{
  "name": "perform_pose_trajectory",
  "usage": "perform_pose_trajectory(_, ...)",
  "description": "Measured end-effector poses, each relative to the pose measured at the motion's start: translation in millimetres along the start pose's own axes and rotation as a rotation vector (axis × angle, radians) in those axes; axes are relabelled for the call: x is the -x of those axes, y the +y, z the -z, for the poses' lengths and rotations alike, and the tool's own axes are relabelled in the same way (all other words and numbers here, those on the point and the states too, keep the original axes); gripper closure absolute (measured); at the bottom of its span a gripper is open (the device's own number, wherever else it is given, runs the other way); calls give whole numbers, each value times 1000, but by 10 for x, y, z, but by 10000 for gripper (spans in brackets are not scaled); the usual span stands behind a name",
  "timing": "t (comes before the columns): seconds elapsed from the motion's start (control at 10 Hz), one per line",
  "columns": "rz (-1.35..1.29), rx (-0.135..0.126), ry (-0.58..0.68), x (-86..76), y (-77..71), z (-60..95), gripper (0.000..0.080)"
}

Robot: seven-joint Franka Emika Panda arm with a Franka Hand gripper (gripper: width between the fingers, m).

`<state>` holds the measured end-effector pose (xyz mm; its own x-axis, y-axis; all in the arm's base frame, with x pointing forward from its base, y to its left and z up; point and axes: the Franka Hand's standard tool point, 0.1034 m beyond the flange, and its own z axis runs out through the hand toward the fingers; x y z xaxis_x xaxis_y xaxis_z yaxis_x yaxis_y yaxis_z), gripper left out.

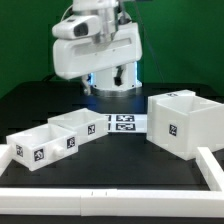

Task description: Assemble drawer

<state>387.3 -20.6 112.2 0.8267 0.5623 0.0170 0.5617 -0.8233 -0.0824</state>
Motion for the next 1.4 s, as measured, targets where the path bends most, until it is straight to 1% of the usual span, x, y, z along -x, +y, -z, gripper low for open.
perform_pose_trajectory(0.1, -45, -1, -11, -201, -79, 161, 151)
perform_pose_trajectory(0.2, -71, 12, 0, -378, -96, 260, 151)
perform_pose_trajectory(0.3, -76, 19, 8, -477, -125, 296, 151)
perform_pose_trajectory(0.4, -64, 15, 5, -446, -127, 273, 151)
perform_pose_trajectory(0.6, -66, 15, 4, -441, -125, 270, 151)
perform_pose_trajectory(0.7, -74, 20, -3, -441, -119, 280, 151)
perform_pose_trajectory(0.8, -92, 52, -31, -536, -96, 383, 151)
perform_pose_trajectory(0.9, -110, 59, -32, -728, -135, 479, 151)
perform_pose_trajectory(1.0, -120, 66, -29, -904, -146, 485, 151)
perform_pose_trajectory(1.1, -132, 46, -25, -1006, -188, 411, 151)
perform_pose_trajectory(1.2, -137, 29, -17, -1017, -275, 323, 151)
perform_pose_trajectory(1.3, -140, 22, -9, -891, -440, 184, 151)
perform_pose_trajectory(1.4, -144, 20, -26, -821, -442, 174, 151)
